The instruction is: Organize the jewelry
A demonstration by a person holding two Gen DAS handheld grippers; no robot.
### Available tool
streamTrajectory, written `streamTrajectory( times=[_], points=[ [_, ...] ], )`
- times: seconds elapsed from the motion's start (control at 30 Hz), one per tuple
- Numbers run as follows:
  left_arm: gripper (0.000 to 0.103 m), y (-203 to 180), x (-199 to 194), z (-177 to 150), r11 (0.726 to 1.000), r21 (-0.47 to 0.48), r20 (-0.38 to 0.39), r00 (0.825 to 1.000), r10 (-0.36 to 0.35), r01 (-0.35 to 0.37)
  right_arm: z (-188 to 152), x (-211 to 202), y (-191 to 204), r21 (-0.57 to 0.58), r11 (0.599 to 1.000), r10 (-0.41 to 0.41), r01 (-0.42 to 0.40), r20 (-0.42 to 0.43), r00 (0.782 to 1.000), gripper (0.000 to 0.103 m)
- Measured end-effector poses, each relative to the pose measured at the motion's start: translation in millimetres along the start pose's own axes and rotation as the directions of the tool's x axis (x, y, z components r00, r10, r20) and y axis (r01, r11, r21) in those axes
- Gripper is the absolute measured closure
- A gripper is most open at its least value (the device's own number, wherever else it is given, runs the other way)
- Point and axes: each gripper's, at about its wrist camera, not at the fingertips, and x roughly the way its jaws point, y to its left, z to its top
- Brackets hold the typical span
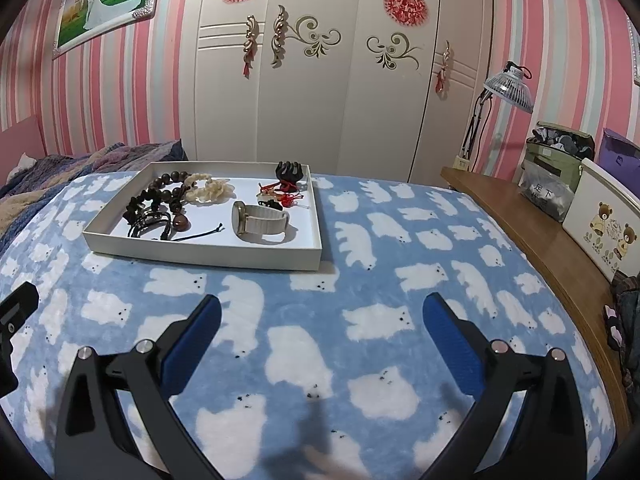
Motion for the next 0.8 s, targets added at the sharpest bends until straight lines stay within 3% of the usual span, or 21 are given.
streamTrajectory(
  times=[0.8],
  points=[
    [0.003, -2.1, -6.6, -1.6, 1.0, 0.003, 0.019, 1.0, 0.011, -0.011, -1.7, 0.4, -0.5, 0.005, 1.0, 0.001, -0.001, -0.011, 1.0, 0.002]
  ],
)
